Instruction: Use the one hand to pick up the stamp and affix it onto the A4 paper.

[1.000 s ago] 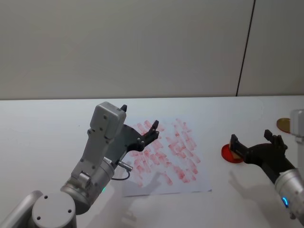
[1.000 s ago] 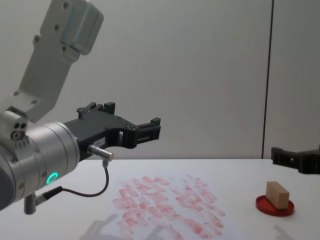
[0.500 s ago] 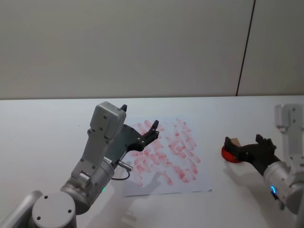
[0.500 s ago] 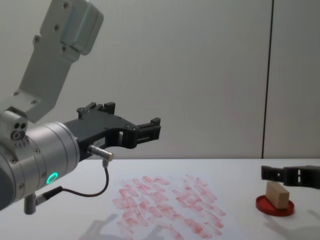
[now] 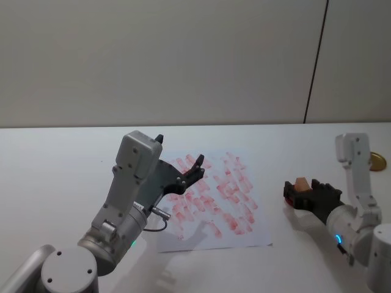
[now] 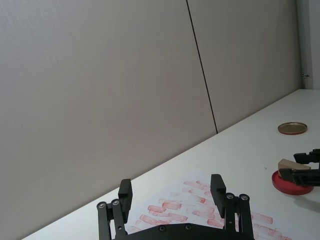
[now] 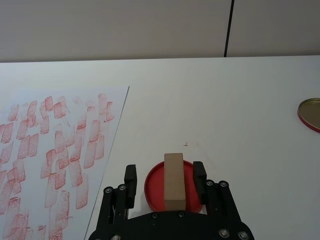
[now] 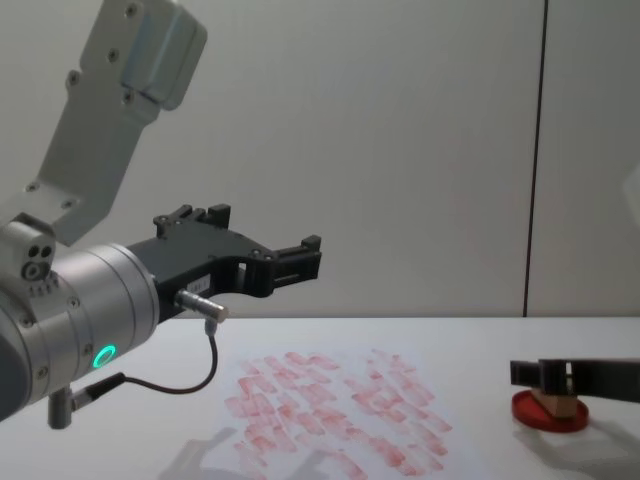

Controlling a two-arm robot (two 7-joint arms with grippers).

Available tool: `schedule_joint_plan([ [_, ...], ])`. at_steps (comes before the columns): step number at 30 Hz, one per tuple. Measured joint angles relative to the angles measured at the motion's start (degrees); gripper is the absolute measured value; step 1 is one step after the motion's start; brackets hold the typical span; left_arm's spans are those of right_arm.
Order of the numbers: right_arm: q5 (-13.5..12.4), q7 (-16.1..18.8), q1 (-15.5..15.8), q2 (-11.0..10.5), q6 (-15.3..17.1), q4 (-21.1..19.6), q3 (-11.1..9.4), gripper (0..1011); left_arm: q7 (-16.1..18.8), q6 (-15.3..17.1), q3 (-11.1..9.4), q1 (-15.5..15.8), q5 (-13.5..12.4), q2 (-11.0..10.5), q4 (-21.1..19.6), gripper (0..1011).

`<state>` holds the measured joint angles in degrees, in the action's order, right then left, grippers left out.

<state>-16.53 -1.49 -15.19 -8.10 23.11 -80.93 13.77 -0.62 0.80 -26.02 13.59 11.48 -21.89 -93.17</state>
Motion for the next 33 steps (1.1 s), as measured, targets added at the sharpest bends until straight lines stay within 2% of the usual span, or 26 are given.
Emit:
schedule_joint_plan([
  [15,0.83,-1.53,-1.67,1.31,2.36,2.53,0.25,235,0.0,0.0,0.0,0.0,0.0,0.0,0.0,993],
  [25,0.86,-3.3,-1.64,1.6,3.43,2.55,0.09,220,0.0,0.0,0.0,0.0,0.0,0.0,0.0,993],
  [33,-0.15,-4.19,-1.47,1.79,3.75,2.56,-0.34,220,0.0,0.0,0.0,0.0,0.0,0.0,0.0,993],
])
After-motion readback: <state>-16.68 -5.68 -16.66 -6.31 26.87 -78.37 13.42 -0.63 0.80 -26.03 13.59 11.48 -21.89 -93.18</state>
